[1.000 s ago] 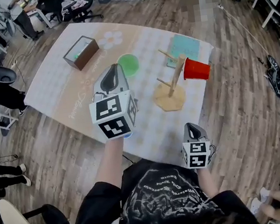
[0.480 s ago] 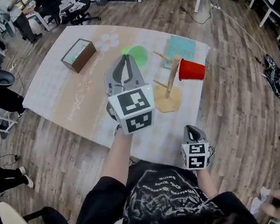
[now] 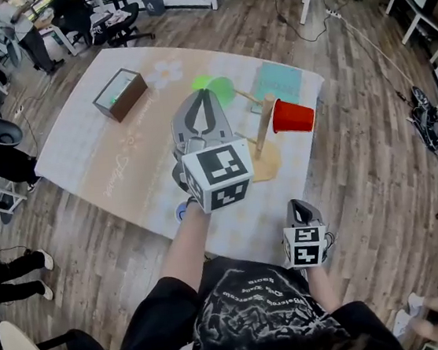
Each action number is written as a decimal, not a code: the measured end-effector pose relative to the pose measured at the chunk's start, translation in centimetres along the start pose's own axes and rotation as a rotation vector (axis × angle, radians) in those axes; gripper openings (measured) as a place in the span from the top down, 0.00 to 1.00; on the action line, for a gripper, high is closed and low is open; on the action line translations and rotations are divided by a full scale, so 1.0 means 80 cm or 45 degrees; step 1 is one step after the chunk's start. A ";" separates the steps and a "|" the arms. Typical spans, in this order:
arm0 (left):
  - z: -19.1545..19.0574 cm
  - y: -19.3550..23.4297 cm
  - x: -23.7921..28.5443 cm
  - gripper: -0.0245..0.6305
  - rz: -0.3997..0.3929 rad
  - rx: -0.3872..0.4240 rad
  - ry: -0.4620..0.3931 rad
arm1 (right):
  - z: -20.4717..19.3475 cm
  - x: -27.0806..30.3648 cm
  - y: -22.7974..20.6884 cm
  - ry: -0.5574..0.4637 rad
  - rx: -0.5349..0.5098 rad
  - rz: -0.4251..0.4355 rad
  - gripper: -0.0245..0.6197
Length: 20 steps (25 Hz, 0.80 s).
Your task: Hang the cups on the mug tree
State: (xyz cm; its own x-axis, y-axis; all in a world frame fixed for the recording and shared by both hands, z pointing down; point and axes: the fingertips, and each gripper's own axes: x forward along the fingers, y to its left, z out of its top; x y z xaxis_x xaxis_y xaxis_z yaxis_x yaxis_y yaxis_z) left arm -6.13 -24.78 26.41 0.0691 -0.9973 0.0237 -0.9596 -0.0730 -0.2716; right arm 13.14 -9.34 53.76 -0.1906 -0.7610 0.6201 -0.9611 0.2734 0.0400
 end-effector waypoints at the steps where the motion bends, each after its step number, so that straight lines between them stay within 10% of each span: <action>1: 0.002 -0.003 0.000 0.91 -0.003 0.012 -0.004 | 0.001 0.000 -0.001 -0.001 0.000 -0.001 0.95; 20: -0.002 -0.040 -0.010 0.91 -0.090 0.112 -0.043 | -0.005 0.001 0.003 0.007 0.014 -0.017 0.95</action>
State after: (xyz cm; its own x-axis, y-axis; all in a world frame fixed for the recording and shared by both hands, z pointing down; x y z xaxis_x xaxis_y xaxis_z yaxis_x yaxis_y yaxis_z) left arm -3.12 -23.74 27.40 0.1464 -0.9891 0.0140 -0.9244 -0.1418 -0.3541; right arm 12.96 -9.10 54.11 -0.1770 -0.7611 0.6240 -0.9656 0.2571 0.0397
